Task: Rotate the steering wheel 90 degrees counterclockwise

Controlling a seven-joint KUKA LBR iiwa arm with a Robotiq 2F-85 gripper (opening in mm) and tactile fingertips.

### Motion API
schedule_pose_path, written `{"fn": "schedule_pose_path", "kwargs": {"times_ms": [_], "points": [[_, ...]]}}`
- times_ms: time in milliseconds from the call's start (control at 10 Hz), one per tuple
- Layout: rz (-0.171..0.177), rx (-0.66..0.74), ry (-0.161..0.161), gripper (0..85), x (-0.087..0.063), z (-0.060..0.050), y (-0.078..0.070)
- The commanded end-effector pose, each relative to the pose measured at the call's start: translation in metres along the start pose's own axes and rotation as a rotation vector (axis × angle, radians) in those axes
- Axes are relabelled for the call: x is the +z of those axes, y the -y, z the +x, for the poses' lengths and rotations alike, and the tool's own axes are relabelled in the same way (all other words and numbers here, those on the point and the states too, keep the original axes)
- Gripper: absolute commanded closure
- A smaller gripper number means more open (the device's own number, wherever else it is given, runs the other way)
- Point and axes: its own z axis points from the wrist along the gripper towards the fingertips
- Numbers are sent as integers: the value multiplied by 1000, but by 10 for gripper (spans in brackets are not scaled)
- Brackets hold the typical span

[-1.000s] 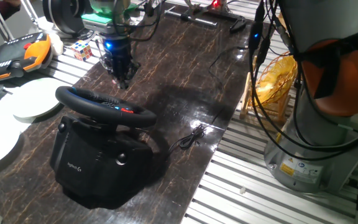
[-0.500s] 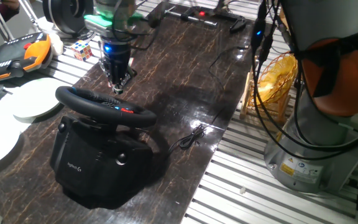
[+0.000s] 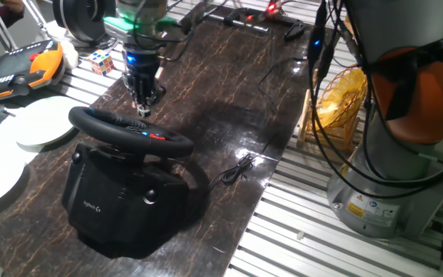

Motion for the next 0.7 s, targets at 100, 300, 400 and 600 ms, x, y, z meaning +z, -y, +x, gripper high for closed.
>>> {"fn": "schedule_pose_path", "kwargs": {"times_ms": [100, 300, 400, 600], "points": [[-6, 97, -8, 690, 2, 0, -2], [-5, 171, -18, 597, 1, 0, -3], [-6, 200, -20, 567, 1, 0, -3], [-15, 280, -35, 520, 3, 2, -7]]}}
